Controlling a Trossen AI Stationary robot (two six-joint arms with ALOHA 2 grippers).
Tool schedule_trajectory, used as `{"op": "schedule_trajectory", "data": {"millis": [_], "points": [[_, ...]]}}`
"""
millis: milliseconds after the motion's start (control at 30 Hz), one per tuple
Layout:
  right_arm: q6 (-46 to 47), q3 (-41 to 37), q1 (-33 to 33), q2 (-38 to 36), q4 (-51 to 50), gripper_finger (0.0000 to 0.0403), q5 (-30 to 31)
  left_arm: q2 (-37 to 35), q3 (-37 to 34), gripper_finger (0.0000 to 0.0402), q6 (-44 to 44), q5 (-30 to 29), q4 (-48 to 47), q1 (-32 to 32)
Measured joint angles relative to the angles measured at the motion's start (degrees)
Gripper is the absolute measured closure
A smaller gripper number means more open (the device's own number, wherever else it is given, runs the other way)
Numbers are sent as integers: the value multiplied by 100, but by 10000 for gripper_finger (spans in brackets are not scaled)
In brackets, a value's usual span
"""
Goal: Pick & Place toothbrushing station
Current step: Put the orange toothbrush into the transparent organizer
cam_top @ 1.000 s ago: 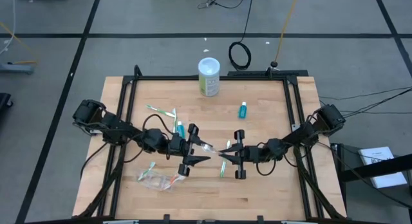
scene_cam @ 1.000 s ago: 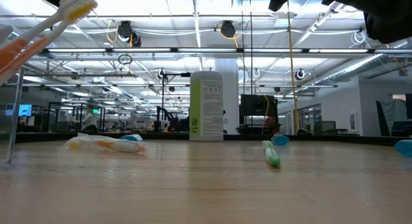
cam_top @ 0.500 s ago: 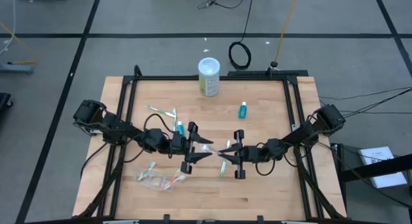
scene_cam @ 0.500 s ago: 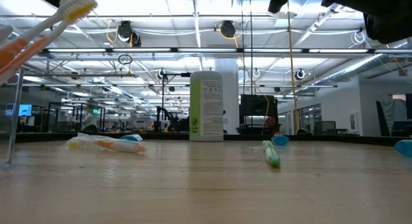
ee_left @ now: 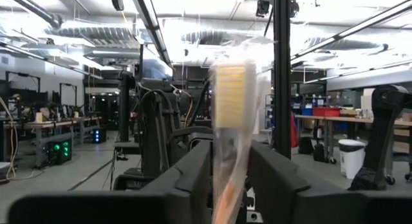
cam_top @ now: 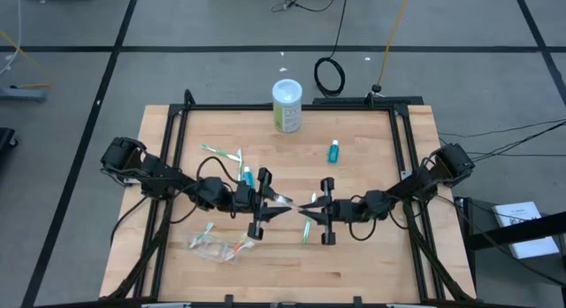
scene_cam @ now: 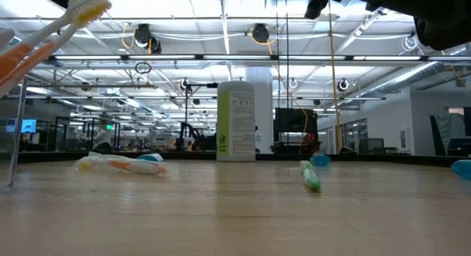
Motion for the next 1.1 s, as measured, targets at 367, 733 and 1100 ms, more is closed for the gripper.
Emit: {"op": "schedule_trajectory", "data": {"millis": [367,733,1100], "points": [[226,0,-73,-2,-234,383,-35,6,0,386,4,140,-54,5],[964,-110,-26,-7,-942,345,-14,-271,-11,387,-583,-247,-848,-13],[1283,-712,47,-206,-788,334,-29,-1765,-2,387,-975,-724,-3407,-918]]}}
